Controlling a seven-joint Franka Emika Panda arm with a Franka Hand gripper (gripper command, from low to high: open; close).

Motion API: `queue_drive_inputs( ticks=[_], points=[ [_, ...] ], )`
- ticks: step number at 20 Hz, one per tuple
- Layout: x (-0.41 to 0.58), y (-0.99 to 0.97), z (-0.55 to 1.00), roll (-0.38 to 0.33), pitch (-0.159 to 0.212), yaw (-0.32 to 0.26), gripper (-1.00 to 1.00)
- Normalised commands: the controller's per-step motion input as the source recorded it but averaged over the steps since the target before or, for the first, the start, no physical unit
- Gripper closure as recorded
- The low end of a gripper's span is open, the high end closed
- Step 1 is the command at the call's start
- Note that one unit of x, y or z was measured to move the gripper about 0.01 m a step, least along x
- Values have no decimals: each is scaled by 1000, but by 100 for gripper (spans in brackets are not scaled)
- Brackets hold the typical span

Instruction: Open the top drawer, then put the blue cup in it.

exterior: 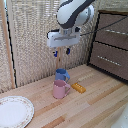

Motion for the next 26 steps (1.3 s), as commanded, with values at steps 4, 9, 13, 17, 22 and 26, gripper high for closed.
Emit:
queue_drive_inputs(
  ticks=[4, 9, 13, 17, 22, 26],
  points=[
    [-24, -144, 389, -212, -25, 101, -100],
    [0, -173, 718, -139, -20, 122, -100],
    [-41, -299, 404, -202, -48, 135, -100],
    [-117, -341, 58, -297, -45, 135, -100],
    [-83, -334, 0, -341, -16, 115, -100],
    [-6, -336, 0, -360, -23, 90, -100]
  ],
)
